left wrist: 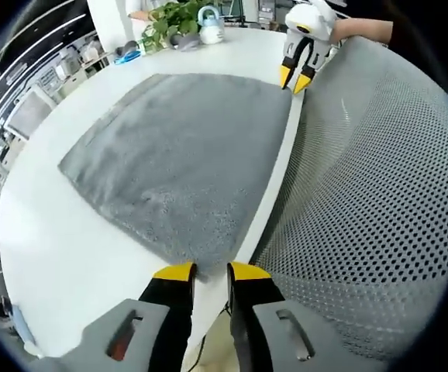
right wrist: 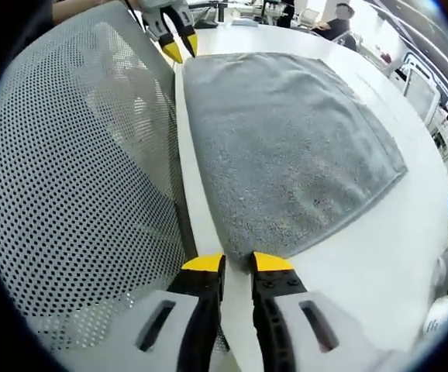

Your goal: Fold the towel on the table until its edges align and the towel forms a compact rectangular stack.

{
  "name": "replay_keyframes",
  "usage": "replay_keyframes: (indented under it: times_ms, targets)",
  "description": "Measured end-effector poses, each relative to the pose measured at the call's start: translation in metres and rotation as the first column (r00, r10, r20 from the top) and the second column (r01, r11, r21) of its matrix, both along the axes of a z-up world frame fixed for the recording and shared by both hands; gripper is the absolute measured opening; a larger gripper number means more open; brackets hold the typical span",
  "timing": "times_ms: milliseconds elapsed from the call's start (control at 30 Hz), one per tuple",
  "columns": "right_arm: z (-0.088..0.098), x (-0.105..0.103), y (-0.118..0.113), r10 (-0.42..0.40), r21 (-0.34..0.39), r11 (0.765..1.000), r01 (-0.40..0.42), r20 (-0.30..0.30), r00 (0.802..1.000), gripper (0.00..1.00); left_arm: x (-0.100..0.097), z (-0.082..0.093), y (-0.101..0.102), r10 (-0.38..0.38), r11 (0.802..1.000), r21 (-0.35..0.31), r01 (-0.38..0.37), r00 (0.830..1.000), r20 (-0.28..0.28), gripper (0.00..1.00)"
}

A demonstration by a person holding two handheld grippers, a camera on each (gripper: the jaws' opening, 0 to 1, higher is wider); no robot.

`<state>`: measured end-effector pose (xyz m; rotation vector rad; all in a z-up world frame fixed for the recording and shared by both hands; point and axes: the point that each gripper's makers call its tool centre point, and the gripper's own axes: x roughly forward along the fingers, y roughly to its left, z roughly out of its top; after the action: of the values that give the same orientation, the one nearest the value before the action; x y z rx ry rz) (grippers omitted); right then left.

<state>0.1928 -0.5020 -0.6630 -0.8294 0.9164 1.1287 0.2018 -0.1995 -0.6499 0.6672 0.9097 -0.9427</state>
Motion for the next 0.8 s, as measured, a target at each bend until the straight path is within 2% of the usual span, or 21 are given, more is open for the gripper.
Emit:
replay_keyframes:
  times_ms: [167,267,367,433,467,533,633,733,800]
  targets:
    - [0.000,0.004,-0.001,-0.012,-0.001,1.000,0.012,0.009,1.000,0.07,-0.001,-0.009,0.001,-0.058,0.997,0.058,0.059,0.998,-0.026,0.17]
    - [0.000,0.007,-0.002,-0.030,0.014,0.999,0.030,0.009,1.000,0.05,0.001,-0.008,0.000,-0.060,0.996,0.072,0.061,0.998,-0.023,0.15]
    - [0.001,0.009,-0.003,-0.084,0.044,0.995,0.085,-0.013,0.996,0.03,0.005,-0.008,0.001,-0.054,0.996,0.075,0.055,0.998,-0.022,0.12]
    - [0.001,0.010,-0.003,-0.110,0.061,0.992,0.112,-0.036,0.993,0.01,0.007,-0.008,0.003,-0.016,0.998,0.061,0.017,0.999,-0.028,0.09]
    - [0.001,0.010,-0.003,-0.157,0.077,0.984,0.162,-0.073,0.985,0.01,0.008,-0.007,0.002,0.043,0.998,0.037,-0.041,0.998,-0.039,0.08]
    - [0.003,0.011,-0.003,-0.187,0.083,0.977,0.195,-0.099,0.977,0.00,0.009,-0.006,0.003,0.138,0.991,0.008,-0.137,0.989,-0.060,0.06]
    - [0.010,0.013,-0.003,-0.189,0.084,0.977,0.195,-0.082,0.979,0.00,0.011,-0.001,0.001,0.176,0.984,-0.010,-0.177,0.983,-0.056,0.04]
    - [0.022,0.023,0.003,-0.274,0.151,0.947,0.283,-0.079,0.959,0.00,0.014,0.006,-0.002,0.212,0.976,-0.038,-0.214,0.976,-0.038,0.03]
    - [0.028,0.026,0.003,-0.309,0.185,0.929,0.320,-0.085,0.947,0.00,0.017,0.016,-0.006,0.255,0.962,-0.091,-0.256,0.967,-0.018,0.03]
